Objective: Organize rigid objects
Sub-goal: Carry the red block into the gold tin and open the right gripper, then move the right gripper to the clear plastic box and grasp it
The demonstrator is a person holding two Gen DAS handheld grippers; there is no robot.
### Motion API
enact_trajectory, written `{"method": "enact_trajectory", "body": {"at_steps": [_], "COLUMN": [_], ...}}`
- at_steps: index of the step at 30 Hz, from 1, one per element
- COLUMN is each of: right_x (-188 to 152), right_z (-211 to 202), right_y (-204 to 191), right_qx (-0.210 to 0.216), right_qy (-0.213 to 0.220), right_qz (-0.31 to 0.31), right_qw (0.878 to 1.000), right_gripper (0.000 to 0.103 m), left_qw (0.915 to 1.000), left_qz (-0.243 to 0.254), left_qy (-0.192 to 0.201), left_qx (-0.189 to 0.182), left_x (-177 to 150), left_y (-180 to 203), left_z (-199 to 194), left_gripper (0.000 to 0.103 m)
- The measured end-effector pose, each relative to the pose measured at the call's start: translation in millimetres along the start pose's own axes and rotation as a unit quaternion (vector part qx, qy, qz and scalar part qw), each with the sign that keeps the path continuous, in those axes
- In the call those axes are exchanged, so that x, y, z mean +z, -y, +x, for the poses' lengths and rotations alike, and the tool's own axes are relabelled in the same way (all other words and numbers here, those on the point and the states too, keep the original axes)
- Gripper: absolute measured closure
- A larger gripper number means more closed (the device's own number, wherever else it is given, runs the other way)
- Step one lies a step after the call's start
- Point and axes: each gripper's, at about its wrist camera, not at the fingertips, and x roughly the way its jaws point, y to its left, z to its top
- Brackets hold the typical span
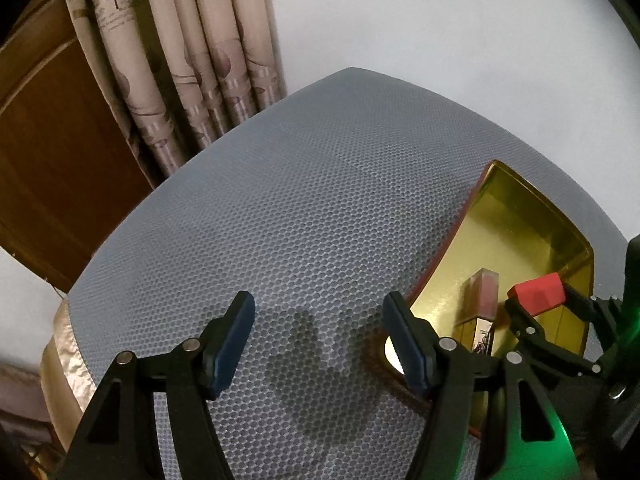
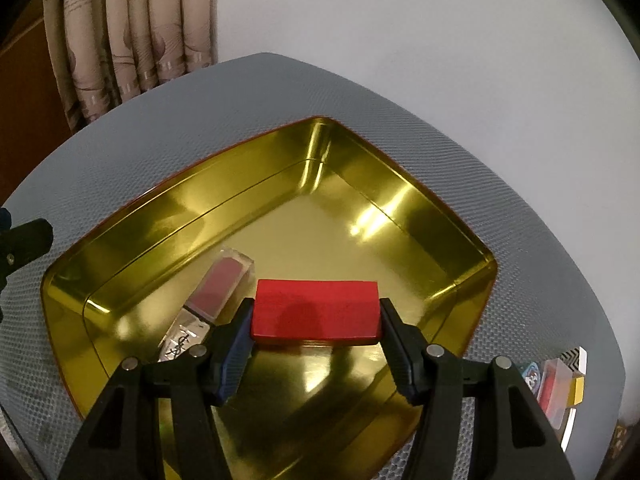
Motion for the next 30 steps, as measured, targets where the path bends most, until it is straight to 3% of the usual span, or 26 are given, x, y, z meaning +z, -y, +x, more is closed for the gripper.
{"method": "enact_trajectory", "body": {"at_steps": [9, 12, 17, 26, 30], "right_x": [-7, -5, -5, -23, -42], "right_z": [4, 6, -2, -61, -84], "right_y": [7, 5, 8, 43, 65], "right_qx": [-0.001, -0.001, -0.005, 0.038, 0.026], "right_qy": [-0.009, -0.013, -0.004, 0.051, 0.065], "right_qz": [0.016, 0.013, 0.012, 0.087, 0.111], "right_qw": [1.000, 1.000, 1.000, 0.994, 0.991], "right_gripper": [0.041, 0.033, 0.030, 0.028, 0.028], "left_qw": [1.0000, 0.9999, 0.9999, 0.9998, 0.9997], "left_qz": [-0.001, -0.004, -0.005, -0.009, -0.009], "left_qy": [-0.002, -0.002, 0.000, 0.007, 0.009], "left_qx": [0.005, 0.009, 0.011, 0.017, 0.022], "left_x": [-3, -3, -1, 0, 0], "left_y": [4, 4, 4, 5, 9], "left_z": [1, 1, 1, 0, 0], "left_gripper": [0.039, 0.039, 0.039, 0.038, 0.038]}}
